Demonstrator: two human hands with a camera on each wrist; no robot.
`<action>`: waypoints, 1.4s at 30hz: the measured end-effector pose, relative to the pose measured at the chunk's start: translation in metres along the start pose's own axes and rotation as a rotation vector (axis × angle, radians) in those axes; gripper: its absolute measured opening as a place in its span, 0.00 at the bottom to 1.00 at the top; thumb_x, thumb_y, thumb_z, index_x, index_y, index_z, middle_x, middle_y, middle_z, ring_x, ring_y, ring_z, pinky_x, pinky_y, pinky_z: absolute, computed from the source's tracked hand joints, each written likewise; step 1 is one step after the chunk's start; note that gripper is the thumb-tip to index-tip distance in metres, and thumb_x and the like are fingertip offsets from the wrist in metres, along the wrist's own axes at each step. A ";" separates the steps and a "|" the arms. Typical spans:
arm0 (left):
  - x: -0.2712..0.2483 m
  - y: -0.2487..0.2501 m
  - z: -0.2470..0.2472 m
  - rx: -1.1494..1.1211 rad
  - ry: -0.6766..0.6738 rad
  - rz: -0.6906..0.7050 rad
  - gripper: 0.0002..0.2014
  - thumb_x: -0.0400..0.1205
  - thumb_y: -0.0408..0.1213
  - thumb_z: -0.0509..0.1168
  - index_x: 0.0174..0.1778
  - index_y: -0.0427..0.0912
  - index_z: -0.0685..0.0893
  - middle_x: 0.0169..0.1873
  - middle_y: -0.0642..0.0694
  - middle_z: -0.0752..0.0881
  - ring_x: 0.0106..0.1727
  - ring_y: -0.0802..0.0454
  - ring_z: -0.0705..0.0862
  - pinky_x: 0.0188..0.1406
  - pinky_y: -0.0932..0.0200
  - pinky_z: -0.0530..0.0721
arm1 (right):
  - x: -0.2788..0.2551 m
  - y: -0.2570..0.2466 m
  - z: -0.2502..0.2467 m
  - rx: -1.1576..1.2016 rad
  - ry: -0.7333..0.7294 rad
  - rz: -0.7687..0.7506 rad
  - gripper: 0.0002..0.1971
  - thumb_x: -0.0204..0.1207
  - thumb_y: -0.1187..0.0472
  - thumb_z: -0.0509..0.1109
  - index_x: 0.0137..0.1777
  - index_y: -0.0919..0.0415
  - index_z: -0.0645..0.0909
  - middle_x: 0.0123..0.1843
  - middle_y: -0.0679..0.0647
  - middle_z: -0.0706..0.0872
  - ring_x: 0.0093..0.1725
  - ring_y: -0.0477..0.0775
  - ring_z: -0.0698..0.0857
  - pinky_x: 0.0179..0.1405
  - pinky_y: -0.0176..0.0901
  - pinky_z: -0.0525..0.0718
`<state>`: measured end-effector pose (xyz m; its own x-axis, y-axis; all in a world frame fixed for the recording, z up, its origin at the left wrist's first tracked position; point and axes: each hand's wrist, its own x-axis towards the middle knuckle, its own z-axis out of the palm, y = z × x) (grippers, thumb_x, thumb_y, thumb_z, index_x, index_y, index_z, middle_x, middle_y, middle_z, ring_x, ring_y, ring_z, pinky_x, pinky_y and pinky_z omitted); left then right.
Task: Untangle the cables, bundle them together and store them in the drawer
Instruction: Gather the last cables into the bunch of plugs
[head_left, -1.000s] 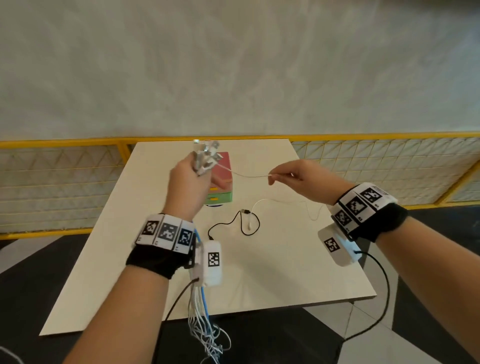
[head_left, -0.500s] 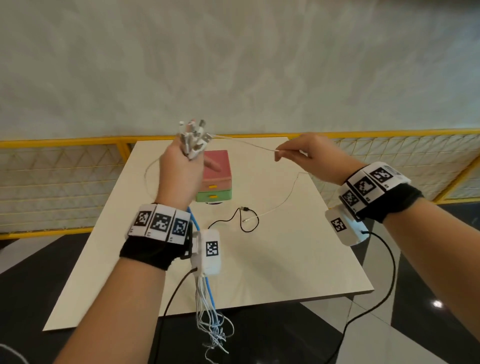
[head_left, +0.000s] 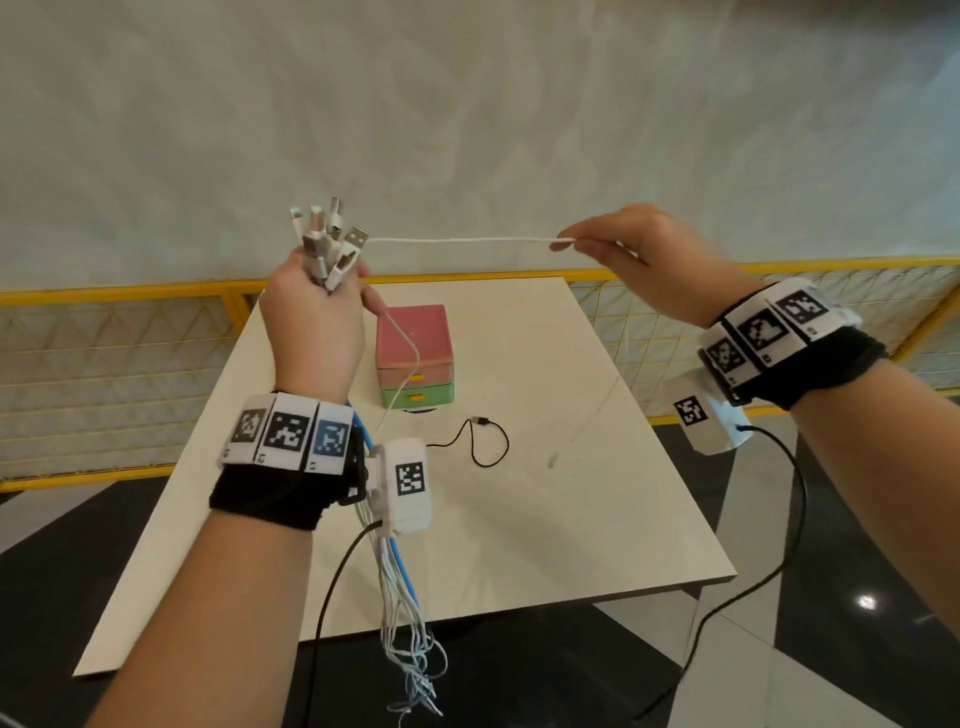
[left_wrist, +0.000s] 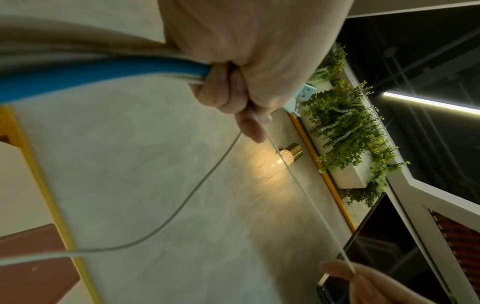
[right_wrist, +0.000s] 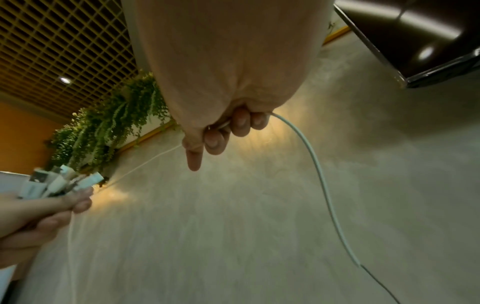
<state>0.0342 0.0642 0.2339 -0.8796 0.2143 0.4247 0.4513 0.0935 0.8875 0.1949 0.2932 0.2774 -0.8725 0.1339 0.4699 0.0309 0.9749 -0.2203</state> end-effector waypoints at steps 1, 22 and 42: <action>0.000 -0.001 -0.001 -0.006 0.004 -0.006 0.11 0.84 0.35 0.61 0.36 0.49 0.79 0.25 0.48 0.85 0.22 0.65 0.81 0.27 0.73 0.73 | 0.000 -0.003 -0.004 0.014 0.007 0.009 0.14 0.85 0.60 0.58 0.63 0.55 0.84 0.51 0.41 0.86 0.46 0.40 0.78 0.50 0.23 0.71; -0.076 0.024 0.023 -0.139 -0.423 -0.130 0.20 0.86 0.49 0.62 0.36 0.41 0.90 0.18 0.52 0.84 0.18 0.60 0.73 0.21 0.66 0.71 | -0.095 -0.061 -0.017 -0.063 -0.820 0.297 0.16 0.81 0.49 0.63 0.67 0.46 0.78 0.44 0.40 0.90 0.44 0.38 0.87 0.54 0.36 0.83; -0.097 0.045 0.031 -0.397 -0.740 -0.131 0.12 0.85 0.46 0.63 0.53 0.46 0.90 0.35 0.46 0.88 0.49 0.54 0.91 0.56 0.56 0.85 | -0.092 -0.113 0.076 1.213 -0.315 0.295 0.09 0.87 0.62 0.47 0.45 0.60 0.65 0.33 0.54 0.65 0.27 0.49 0.63 0.23 0.42 0.62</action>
<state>0.1444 0.0775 0.2266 -0.5333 0.8195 0.2099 0.1444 -0.1563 0.9771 0.2347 0.1569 0.1944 -0.9906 0.1061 0.0866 -0.0749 0.1093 -0.9912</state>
